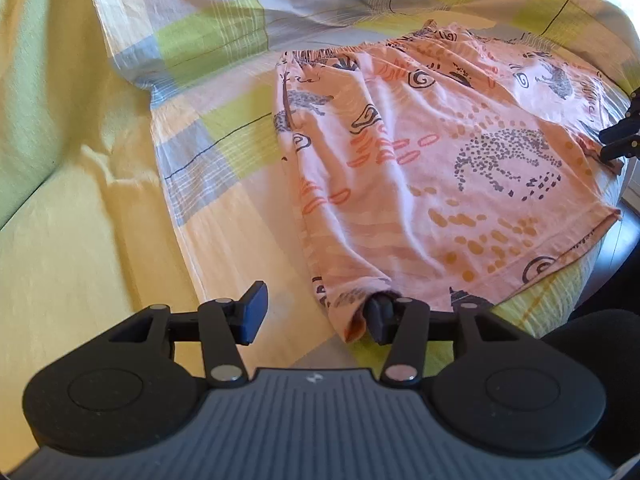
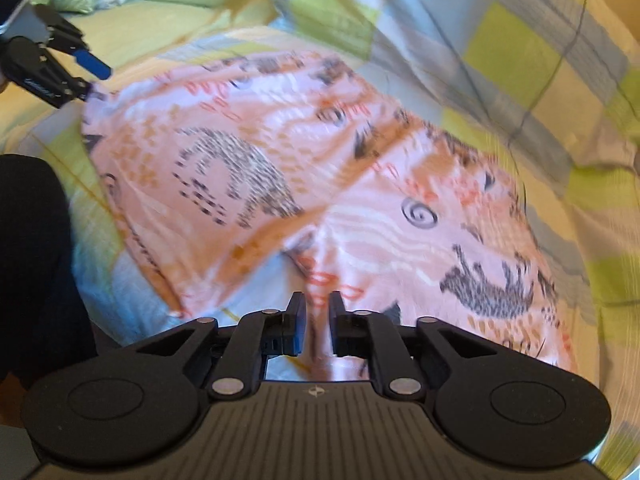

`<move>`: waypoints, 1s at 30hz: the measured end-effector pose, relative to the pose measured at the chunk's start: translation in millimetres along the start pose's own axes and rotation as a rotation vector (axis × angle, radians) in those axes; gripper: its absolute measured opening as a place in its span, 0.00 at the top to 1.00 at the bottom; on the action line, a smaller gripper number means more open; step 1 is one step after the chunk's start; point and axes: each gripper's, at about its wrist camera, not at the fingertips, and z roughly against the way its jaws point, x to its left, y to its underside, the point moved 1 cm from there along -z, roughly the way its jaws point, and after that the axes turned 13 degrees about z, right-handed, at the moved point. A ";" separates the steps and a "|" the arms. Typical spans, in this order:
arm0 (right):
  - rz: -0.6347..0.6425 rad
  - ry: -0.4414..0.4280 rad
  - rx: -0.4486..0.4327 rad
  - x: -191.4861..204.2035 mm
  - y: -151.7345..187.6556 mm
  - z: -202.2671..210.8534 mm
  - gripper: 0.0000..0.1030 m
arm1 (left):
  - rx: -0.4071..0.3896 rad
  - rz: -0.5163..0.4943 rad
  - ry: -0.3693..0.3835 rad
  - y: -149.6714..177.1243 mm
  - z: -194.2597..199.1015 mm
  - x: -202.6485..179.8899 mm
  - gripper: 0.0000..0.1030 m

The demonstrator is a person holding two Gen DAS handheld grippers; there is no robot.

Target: Fold clothes

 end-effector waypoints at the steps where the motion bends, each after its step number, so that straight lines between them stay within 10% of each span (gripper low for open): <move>1: -0.001 -0.011 0.037 -4.2 3.5 -7.8 0.84 | 0.000 -0.006 -0.008 1.0 1.0 1.8 0.53; 8: -0.064 0.069 0.125 -25.7 24.5 0.2 0.84 | 0.008 -0.037 -0.116 5.9 26.5 22.2 0.56; 19: 0.004 0.076 -0.076 7.1 -24.0 40.8 0.84 | -0.003 -0.096 -0.093 7.6 24.4 1.7 0.48; 30: 0.080 0.080 -0.136 -47.9 -106.9 -56.0 0.76 | 0.104 -0.285 0.020 -67.2 -9.4 36.6 0.40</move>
